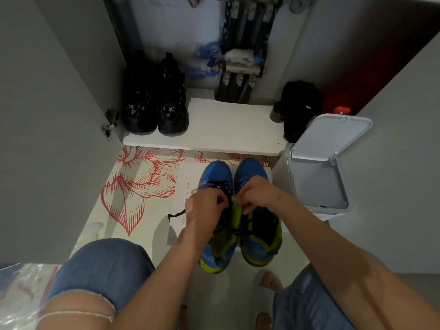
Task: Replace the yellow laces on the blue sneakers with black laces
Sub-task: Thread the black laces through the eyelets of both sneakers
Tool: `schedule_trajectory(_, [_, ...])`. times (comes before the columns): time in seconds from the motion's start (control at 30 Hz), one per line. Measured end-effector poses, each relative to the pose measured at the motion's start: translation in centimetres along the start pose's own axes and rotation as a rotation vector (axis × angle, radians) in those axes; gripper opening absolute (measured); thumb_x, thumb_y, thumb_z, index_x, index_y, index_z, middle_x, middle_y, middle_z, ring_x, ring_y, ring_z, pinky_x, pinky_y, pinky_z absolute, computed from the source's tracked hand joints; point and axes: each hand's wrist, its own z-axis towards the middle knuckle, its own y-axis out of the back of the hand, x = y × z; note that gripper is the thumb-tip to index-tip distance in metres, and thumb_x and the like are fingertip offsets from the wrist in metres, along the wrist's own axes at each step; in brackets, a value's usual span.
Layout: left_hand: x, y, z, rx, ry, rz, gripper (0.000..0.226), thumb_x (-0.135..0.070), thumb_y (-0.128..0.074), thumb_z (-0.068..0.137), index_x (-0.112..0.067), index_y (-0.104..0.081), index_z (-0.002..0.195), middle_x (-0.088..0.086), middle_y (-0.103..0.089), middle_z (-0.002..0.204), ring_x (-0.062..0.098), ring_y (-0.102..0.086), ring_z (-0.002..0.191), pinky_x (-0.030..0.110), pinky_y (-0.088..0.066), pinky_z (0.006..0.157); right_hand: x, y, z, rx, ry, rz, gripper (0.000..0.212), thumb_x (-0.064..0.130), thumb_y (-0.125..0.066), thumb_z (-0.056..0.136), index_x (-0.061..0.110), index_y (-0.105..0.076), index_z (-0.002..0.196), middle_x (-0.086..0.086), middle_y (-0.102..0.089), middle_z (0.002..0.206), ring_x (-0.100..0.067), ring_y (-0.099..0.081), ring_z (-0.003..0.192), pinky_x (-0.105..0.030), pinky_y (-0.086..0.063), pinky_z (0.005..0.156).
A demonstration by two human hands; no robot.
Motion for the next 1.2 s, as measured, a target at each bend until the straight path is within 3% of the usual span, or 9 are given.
schedule_trajectory(0.37, [-0.3,-0.9,-0.8,-0.144,0.006,-0.116,0.019,-0.031,-0.053,0.093,-0.030,-0.068,0.106,-0.007,-0.067,0.108,0.013,-0.058,0.101,0.020,-0.037,0.074,-0.1,-0.3,0.2,0.003,0.010,0.007,0.022,-0.002,-0.060,0.085,-0.011,-0.065,0.104,-0.019,-0.065,0.084,-0.017,-0.062,0.055,-0.020,-0.054,0.056])
schedule_trajectory(0.43, [-0.3,-1.2,-0.9,-0.177,-0.008,-0.126,0.019,-0.030,-0.054,0.092,-0.030,-0.068,0.105,-0.007,-0.066,0.107,0.012,-0.057,0.100,0.019,-0.034,0.072,-0.2,-0.3,0.2,0.007,0.009,0.007,0.023,0.000,-0.059,0.087,-0.012,-0.064,0.105,-0.019,-0.066,0.081,-0.017,-0.062,0.057,-0.023,-0.056,0.063])
schedule_trajectory(0.53, [-0.3,-1.7,-0.7,-0.203,-0.034,-0.152,0.018,-0.028,-0.056,0.091,-0.028,-0.069,0.103,-0.005,-0.066,0.104,0.013,-0.056,0.100,0.019,-0.035,0.072,-0.2,-0.3,0.5,0.033,-0.030,0.021,0.028,0.005,-0.053,0.093,-0.015,-0.059,0.111,-0.027,-0.067,0.097,-0.018,-0.059,0.062,-0.031,-0.054,0.079])
schedule_trajectory(0.7, [0.0,-2.5,-0.4,-0.223,-0.035,-0.196,0.012,-0.024,-0.060,0.087,-0.027,-0.069,0.094,0.000,-0.062,0.098,0.015,-0.052,0.096,0.022,-0.036,0.074,-0.2,-0.2,0.5,0.067,-0.014,-0.061,0.023,-0.001,-0.053,0.092,-0.009,-0.059,0.112,-0.009,-0.060,0.069,-0.018,-0.057,0.062,-0.019,-0.051,0.058])
schedule_trajectory(0.83, [0.5,-3.0,0.0,-0.232,-0.039,-0.195,0.011,-0.022,-0.063,0.085,-0.028,-0.068,0.093,0.000,-0.063,0.099,0.014,-0.053,0.093,0.021,-0.034,0.072,-0.7,-0.4,0.6,0.027,0.035,-0.101,0.011,0.005,-0.056,0.091,-0.001,-0.065,0.095,-0.006,-0.062,0.067,-0.025,-0.062,0.070,-0.017,-0.049,0.052])
schedule_trajectory(0.97, [0.4,-2.1,0.1,-0.230,-0.103,-0.188,0.017,-0.019,-0.065,0.084,-0.023,-0.067,0.101,-0.003,-0.065,0.102,0.016,-0.053,0.101,0.026,-0.041,0.084,-1.0,-0.4,0.7,0.008,0.064,-0.063,0.012,0.007,-0.057,0.091,0.009,-0.062,0.081,-0.007,-0.065,0.072,-0.026,-0.064,0.075,-0.016,-0.050,0.048])
schedule_trajectory(1.1, [0.8,1.3,0.1,-0.449,-0.027,-0.424,0.024,-0.003,-0.055,0.088,-0.013,-0.067,0.107,0.001,-0.067,0.106,0.019,-0.057,0.104,0.034,-0.047,0.088,-0.9,-0.5,0.6,-0.087,0.103,-0.051,0.021,0.001,-0.047,0.092,0.008,-0.059,0.076,-0.014,-0.066,0.076,-0.030,-0.066,0.071,-0.025,-0.054,0.051])
schedule_trajectory(1.2, [2.1,2.7,0.1,-0.327,0.172,-0.542,0.043,0.009,-0.049,0.082,-0.008,-0.059,0.120,0.010,-0.061,0.121,0.027,-0.055,0.112,0.042,-0.047,0.093,-0.7,-0.2,1.1,-0.361,0.232,-0.056,0.021,0.002,-0.044,0.091,0.002,-0.060,0.078,-0.022,-0.067,0.083,-0.037,-0.067,0.077,-0.047,-0.057,0.070])
